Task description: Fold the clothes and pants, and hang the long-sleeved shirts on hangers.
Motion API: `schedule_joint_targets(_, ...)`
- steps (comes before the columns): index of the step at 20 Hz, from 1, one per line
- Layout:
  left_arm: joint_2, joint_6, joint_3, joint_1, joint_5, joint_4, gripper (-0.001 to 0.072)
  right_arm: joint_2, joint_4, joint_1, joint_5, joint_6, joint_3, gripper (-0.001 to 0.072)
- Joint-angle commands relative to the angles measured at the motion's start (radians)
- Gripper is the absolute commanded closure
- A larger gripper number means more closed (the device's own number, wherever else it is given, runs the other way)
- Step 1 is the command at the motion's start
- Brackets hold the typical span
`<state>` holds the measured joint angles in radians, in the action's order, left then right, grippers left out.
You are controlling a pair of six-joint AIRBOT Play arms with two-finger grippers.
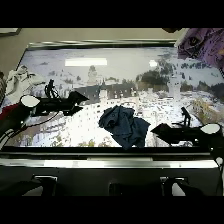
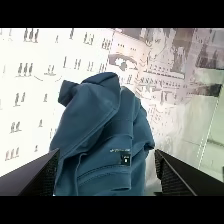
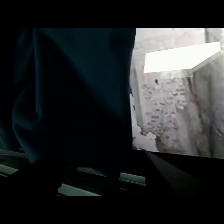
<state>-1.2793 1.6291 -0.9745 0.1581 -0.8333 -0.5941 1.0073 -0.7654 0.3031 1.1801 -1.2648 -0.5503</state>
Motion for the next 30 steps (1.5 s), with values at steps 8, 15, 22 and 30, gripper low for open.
schedule_joint_targets(8,0.002,-0.011,0.0,-0.014,-0.015,0.0,0.0031,0.22,0.238,-0.059,-0.183,0.219,0.078,0.0156)
schedule_joint_targets(15,0.002,-0.011,0.0,-0.014,-0.013,-0.001,0.0031,0.319,0.354,-0.059,-0.191,0.304,0.078,0.0295)
schedule_joint_targets(22,-0.061,-0.032,0.0,-0.013,-0.014,-0.023,0.0032,0.324,0.369,-0.059,-0.17,0.355,0.078,0.0682)
schedule_joint_targets(30,-0.269,-0.193,0.0,0.129,0.115,0.059,0.0032,0.25,0.369,-0.059,-0.14,0.273,0.078,0.0682)
